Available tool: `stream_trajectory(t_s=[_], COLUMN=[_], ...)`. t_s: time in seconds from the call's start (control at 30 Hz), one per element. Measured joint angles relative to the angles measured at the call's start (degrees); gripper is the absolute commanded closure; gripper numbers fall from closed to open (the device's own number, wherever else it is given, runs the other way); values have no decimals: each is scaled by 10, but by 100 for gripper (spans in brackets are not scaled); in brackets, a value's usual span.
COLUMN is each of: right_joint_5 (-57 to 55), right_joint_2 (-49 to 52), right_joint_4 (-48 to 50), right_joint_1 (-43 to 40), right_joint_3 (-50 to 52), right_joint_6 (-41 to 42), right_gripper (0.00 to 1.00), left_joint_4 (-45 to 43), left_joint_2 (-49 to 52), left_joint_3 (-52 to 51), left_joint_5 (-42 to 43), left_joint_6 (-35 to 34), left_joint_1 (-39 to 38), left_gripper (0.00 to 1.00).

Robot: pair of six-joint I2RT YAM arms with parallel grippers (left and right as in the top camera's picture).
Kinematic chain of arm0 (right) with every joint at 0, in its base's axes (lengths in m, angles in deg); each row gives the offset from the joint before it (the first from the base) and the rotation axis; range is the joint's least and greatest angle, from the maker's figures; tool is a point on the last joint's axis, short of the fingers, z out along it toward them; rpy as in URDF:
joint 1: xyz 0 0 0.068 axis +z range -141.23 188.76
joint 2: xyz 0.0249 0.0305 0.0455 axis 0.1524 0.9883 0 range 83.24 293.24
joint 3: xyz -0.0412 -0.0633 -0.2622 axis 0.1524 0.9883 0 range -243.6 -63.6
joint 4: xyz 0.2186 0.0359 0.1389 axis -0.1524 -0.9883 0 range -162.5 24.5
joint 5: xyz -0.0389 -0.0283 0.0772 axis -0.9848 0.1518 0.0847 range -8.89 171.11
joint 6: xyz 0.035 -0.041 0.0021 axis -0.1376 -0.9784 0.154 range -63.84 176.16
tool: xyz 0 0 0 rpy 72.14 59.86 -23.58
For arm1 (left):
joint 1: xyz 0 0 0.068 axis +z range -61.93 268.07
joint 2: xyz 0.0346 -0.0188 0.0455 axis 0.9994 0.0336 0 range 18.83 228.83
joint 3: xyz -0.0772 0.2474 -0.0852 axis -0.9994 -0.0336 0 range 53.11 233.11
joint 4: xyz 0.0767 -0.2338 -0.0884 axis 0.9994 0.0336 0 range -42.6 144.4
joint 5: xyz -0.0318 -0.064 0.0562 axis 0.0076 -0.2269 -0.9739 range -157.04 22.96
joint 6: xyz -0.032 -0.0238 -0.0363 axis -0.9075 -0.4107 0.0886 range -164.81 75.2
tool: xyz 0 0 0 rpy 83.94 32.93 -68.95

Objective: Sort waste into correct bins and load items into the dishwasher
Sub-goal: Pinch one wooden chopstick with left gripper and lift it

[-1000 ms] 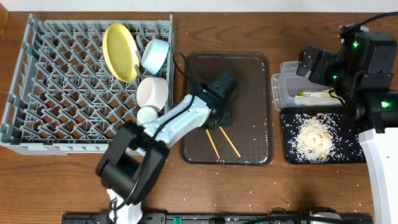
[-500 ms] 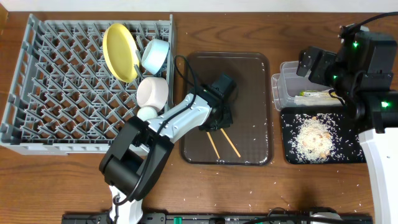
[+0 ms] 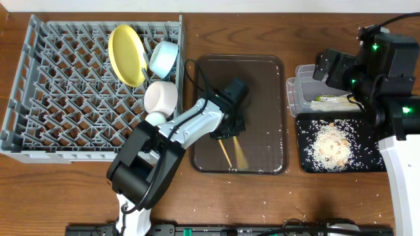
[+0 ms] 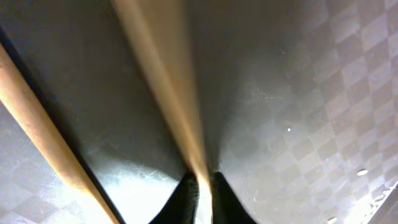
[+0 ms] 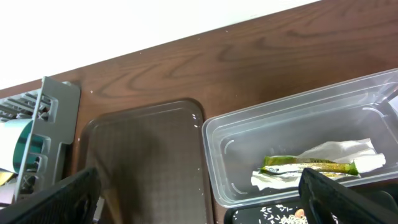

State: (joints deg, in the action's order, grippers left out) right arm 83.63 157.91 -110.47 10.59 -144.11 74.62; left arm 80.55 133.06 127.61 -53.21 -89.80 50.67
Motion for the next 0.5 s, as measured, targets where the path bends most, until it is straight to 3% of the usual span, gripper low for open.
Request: stream_trajectory(t_s=[0.2,0.5], right_joint_5=[0,0], right_joint_2=[0,0], right_joint_4=[0,0], right_joint_1=[0,0], right_joint_3=[0,0], right_joint_6=[0,0], right_gripper=[1,1], left_joint_4=[0,26], left_joint_2=[0,-8], left_joint_3=[6,78], left_joint_5=[8,39], left_joint_6=[10,92], left_joint_1=[0,1], left_gripper=[93,93])
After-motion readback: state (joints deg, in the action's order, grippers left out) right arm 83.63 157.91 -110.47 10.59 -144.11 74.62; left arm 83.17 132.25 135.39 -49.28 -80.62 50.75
